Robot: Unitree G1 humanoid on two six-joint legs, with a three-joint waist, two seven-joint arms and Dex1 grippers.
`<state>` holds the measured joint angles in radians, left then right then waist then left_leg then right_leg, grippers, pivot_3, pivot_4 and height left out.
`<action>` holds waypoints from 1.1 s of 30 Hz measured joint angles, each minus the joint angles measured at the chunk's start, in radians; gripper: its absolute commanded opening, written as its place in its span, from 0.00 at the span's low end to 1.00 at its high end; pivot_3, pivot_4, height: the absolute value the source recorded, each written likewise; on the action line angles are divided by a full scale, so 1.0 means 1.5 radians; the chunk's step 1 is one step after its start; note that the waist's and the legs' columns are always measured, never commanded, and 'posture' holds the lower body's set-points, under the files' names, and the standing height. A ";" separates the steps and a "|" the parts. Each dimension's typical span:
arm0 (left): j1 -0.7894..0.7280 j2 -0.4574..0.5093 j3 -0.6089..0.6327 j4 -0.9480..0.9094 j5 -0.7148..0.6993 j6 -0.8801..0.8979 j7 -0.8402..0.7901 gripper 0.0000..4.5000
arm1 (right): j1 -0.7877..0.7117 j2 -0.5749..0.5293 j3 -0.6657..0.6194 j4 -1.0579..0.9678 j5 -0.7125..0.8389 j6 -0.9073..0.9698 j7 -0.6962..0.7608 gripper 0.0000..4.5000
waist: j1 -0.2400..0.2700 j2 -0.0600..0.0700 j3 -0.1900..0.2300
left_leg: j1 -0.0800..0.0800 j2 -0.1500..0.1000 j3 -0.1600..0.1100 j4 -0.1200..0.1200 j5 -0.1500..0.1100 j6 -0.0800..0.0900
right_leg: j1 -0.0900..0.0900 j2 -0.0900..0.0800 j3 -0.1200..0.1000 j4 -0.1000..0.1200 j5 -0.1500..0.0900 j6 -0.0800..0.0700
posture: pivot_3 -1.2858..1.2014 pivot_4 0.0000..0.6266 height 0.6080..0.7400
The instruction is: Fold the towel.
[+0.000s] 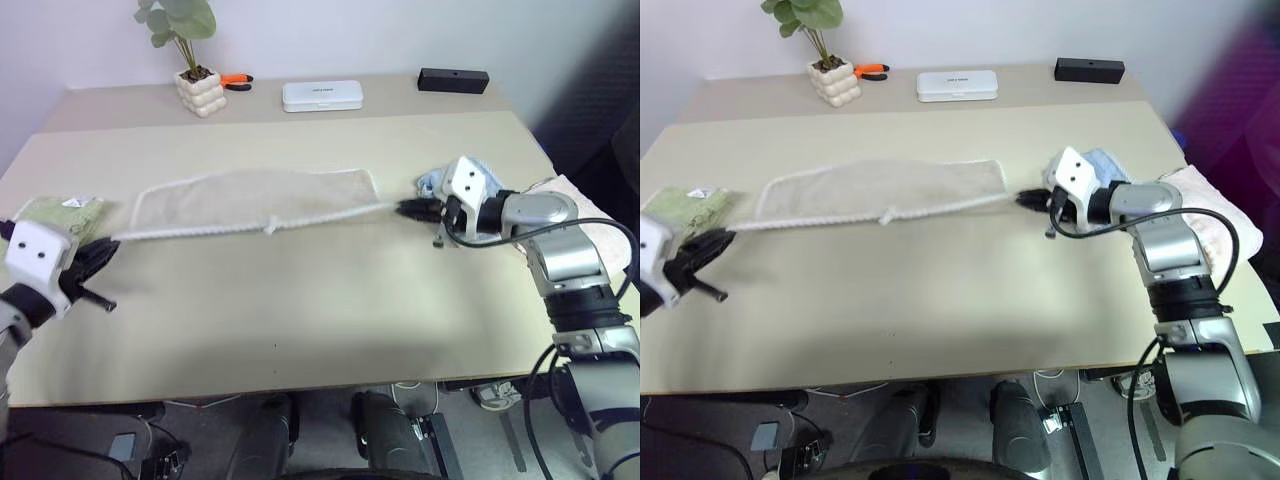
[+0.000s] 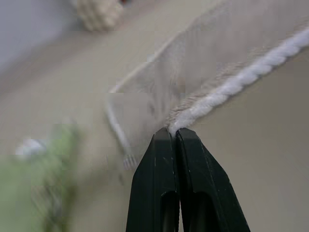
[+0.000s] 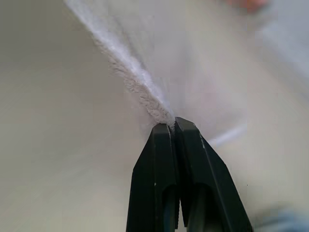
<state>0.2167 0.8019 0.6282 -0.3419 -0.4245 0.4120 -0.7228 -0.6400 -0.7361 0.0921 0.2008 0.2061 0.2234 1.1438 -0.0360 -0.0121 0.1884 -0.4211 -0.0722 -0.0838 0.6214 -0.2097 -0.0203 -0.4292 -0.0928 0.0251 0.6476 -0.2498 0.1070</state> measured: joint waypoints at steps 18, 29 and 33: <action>-0.146 0.026 -0.136 0.180 0.109 -0.020 0.035 0.00 | -0.126 0.109 0.039 0.164 -0.086 -0.059 -0.103 0.01 | 0.005 -0.001 -0.001 | 0.004 0.000 0.001 -0.001 0.000 0.000 | 0.003 0.001 -0.001 0.000 0.001 0.001 | 0.52 0.24 0.91; -0.241 -0.014 -0.200 0.306 0.156 -0.079 0.079 0.19 | -0.188 0.172 0.062 0.428 -0.160 -0.196 -0.171 0.20 | 0.010 -0.001 0.000 | 0.003 0.000 0.001 -0.001 0.000 0.000 | 0.002 0.001 -0.001 0.000 0.002 0.003 | 0.52 0.24 0.91; -0.251 -0.033 -0.195 0.310 0.156 -0.084 0.115 0.59 | -0.196 0.172 0.057 0.448 -0.162 -0.202 -0.179 0.65 | 0.009 -0.001 0.000 | 0.003 0.000 0.001 -0.001 0.000 0.000 | 0.002 0.001 -0.001 0.001 0.002 0.003 | 0.52 0.24 0.91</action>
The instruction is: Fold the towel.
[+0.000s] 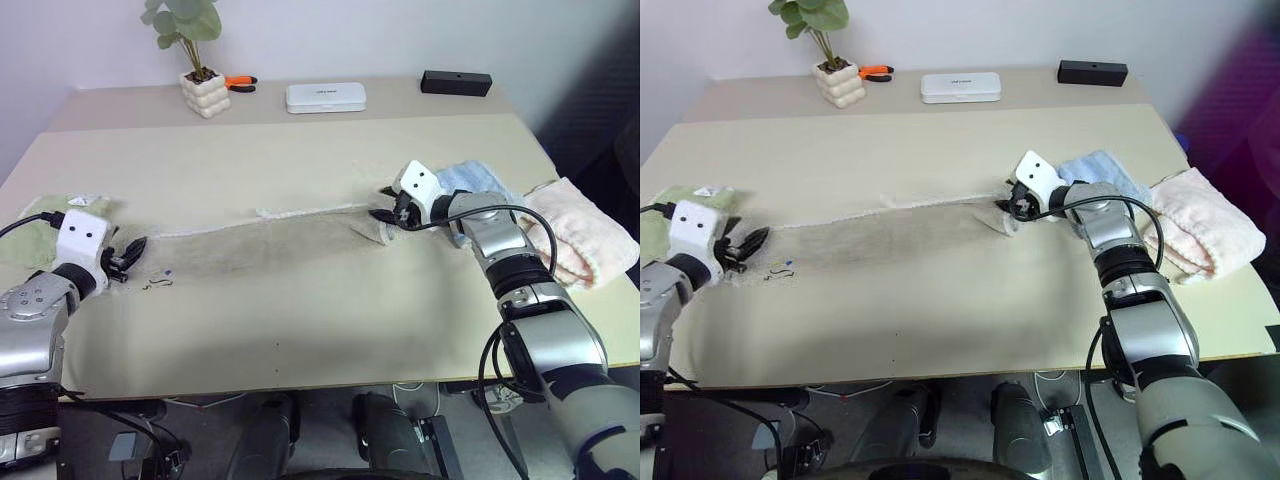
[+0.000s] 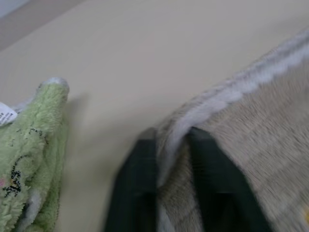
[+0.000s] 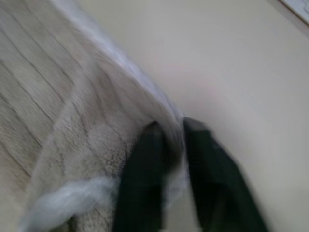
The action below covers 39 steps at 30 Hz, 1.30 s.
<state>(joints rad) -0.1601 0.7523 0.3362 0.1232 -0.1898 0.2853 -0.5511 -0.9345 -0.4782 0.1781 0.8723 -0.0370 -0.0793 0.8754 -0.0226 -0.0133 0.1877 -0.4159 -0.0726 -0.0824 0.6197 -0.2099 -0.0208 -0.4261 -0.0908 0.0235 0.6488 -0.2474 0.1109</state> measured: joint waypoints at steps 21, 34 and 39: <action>0.048 -0.124 -0.098 -0.250 -0.068 0.012 0.003 0.69 | 0.355 -0.065 -0.189 -0.671 0.251 0.587 -0.070 0.99 | 0.006 0.000 0.000 | -0.002 0.000 -0.001 0.003 0.000 0.001 | 0.001 -0.002 0.000 0.000 0.000 0.000 | 0.52 0.24 0.91; 0.042 -0.158 -0.203 -0.331 -0.113 0.037 -0.062 0.69 | 0.287 0.293 -0.421 -0.741 0.348 0.973 -0.436 0.99 | 0.005 0.000 -0.001 | -0.002 0.000 0.000 0.003 0.000 0.001 | 0.000 0.000 0.000 0.000 0.000 0.000 | 0.52 0.24 0.91; 0.053 -0.154 -0.199 -0.333 -0.113 0.038 -0.062 0.69 | 0.205 0.339 -0.500 -0.654 0.349 0.966 -0.516 0.99 | 0.004 0.001 -0.001 | -0.001 0.000 0.000 0.004 0.000 0.001 | 0.001 0.001 0.000 0.000 0.000 0.000 | 0.52 0.24 0.91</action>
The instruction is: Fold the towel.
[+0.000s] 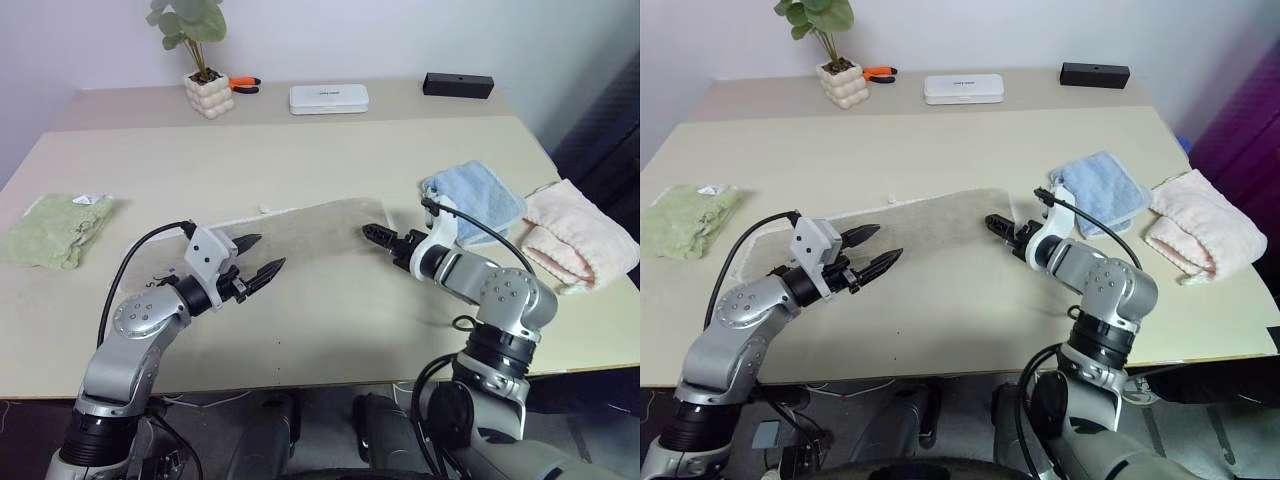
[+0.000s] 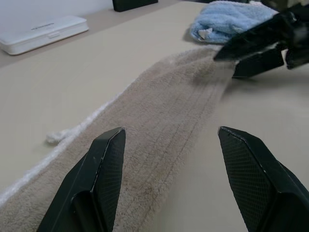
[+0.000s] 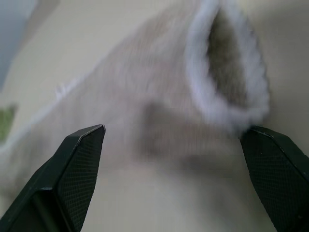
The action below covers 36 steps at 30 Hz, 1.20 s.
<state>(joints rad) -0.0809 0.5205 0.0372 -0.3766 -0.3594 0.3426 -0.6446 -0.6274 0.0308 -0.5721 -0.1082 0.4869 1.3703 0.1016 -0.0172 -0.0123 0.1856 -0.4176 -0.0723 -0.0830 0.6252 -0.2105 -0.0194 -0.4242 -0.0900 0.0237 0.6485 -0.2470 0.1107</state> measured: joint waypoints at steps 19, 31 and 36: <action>0.021 -0.016 0.001 0.005 0.012 -0.014 0.024 0.69 | 0.000 -0.170 -0.013 -0.005 0.040 -0.049 -0.010 0.00 | 0.003 0.001 0.000 | -0.001 0.000 0.000 0.000 0.000 0.001 | 0.000 0.000 0.000 -0.001 0.000 0.000 | 0.52 0.24 0.91; -0.022 -0.030 -0.013 0.061 0.031 -0.048 0.019 0.69 | 0.043 -0.398 0.490 -0.158 -0.087 -0.331 0.266 0.00 | -0.016 0.000 0.001 | -0.001 0.001 0.000 0.000 0.000 0.001 | 0.000 0.001 -0.001 -0.001 0.000 0.000 | 0.52 0.24 0.91; 0.000 -0.030 -0.009 0.050 0.036 -0.048 0.031 0.69 | 0.042 -0.390 0.625 -0.108 -0.194 -0.430 0.282 0.00 | -0.002 0.000 0.001 | -0.002 0.000 0.000 0.001 0.000 0.001 | 0.000 0.000 -0.001 -0.002 0.000 0.000 | 0.52 0.24 0.91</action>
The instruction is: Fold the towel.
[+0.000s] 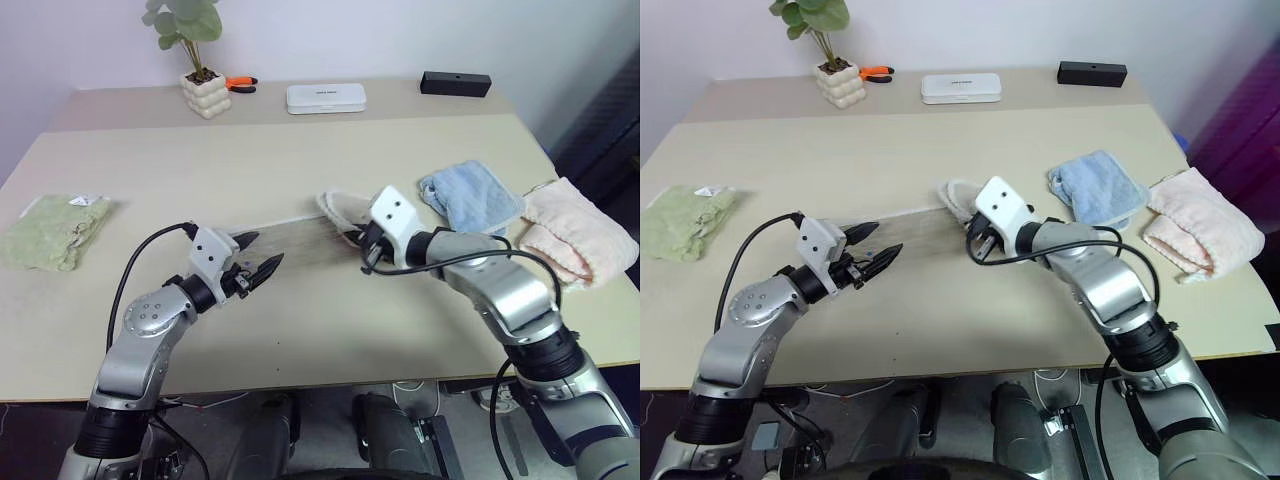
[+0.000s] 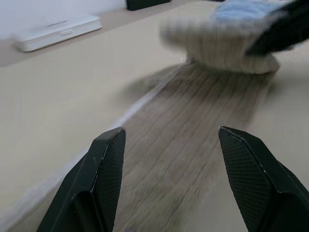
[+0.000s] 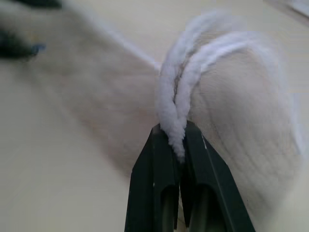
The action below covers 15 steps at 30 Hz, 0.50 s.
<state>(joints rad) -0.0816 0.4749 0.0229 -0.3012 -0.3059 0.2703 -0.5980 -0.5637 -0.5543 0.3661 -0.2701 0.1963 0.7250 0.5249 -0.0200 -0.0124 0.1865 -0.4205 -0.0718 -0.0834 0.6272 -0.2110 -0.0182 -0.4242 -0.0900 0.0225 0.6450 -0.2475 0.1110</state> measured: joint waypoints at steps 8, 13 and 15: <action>0.037 0.000 0.018 -0.041 0.000 0.010 0.025 0.69 | 0.001 0.035 0.040 0.053 -0.056 -0.058 0.031 0.14 | 0.005 0.000 0.000 | -0.001 0.000 0.000 0.000 0.000 0.000 | -0.001 0.000 0.000 0.000 0.000 0.000 | 0.52 0.24 0.91; 0.039 0.000 0.022 -0.043 0.000 0.017 0.026 0.69 | 0.006 0.048 0.000 0.039 -0.013 -0.053 0.075 0.64 | 0.005 0.000 0.000 | -0.001 0.000 0.000 0.000 0.000 0.000 | -0.001 0.000 0.000 0.000 0.000 0.000 | 0.52 0.24 0.91; 0.038 0.001 0.024 -0.043 0.000 0.018 0.026 0.69 | 0.010 0.045 -0.042 0.018 0.016 -0.049 0.092 0.74 | 0.005 0.000 0.000 | -0.001 0.000 0.000 0.000 0.000 0.000 | -0.001 0.000 0.000 0.000 0.000 0.000 | 0.52 0.24 0.91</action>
<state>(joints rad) -0.0243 0.4757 0.0583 -0.3659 -0.3064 0.2968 -0.5591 -0.5490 -0.4875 0.3037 -0.2430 0.2202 0.6520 0.6623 -0.0118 -0.0124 0.1867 -0.4217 -0.0718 -0.0839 0.6272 -0.2112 -0.0183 -0.4250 -0.0900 0.0223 0.6448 -0.2476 0.1107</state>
